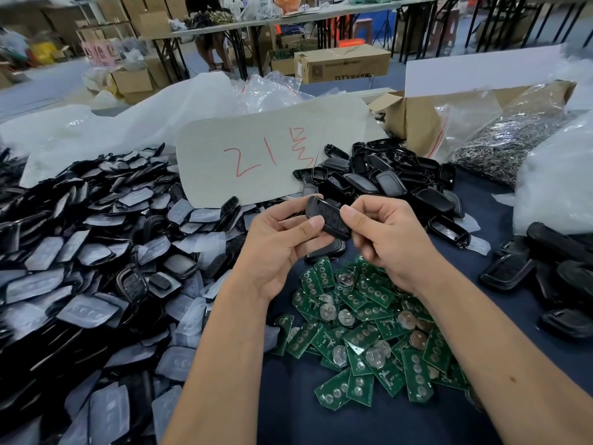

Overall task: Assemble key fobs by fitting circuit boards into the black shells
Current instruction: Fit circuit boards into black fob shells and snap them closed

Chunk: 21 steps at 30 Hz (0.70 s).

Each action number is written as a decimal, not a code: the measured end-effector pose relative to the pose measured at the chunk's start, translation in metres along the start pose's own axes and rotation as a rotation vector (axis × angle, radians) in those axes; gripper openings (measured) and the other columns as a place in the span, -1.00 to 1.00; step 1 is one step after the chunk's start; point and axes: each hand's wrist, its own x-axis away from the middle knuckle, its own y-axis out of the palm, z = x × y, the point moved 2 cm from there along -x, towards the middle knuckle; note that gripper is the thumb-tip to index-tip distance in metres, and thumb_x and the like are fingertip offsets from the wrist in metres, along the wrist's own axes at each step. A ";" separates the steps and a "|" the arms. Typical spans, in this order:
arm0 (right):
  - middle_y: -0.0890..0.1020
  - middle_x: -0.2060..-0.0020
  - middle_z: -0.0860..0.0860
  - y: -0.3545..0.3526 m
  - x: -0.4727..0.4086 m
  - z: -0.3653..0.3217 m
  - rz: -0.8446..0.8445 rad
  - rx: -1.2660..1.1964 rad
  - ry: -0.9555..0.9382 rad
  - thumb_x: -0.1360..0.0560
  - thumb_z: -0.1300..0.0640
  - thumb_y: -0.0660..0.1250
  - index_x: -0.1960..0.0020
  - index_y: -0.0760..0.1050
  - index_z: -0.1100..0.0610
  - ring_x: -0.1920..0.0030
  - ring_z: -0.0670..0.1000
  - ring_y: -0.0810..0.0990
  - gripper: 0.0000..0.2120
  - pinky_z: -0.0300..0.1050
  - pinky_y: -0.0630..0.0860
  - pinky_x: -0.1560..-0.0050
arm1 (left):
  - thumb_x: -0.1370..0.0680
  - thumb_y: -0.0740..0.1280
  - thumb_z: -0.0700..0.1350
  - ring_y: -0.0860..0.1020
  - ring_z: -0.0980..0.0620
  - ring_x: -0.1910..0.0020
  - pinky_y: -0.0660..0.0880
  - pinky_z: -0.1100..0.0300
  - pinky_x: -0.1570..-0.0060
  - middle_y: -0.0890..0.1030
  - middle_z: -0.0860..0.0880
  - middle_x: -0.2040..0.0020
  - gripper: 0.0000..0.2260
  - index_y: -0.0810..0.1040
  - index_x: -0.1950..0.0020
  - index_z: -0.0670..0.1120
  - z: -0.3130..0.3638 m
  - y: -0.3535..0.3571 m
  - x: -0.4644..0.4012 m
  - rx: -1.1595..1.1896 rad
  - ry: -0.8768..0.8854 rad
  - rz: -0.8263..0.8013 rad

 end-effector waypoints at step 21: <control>0.59 0.38 0.11 -0.021 0.001 0.001 0.078 0.371 -0.202 -0.58 0.04 0.48 0.20 0.66 0.09 0.35 -0.06 0.46 -0.79 -0.13 0.41 0.30 | -0.43 0.57 -0.39 0.73 -0.18 0.18 0.71 -0.02 0.10 0.70 -0.10 0.12 -0.72 0.57 0.13 -0.06 -0.010 0.005 0.001 -0.490 0.193 0.194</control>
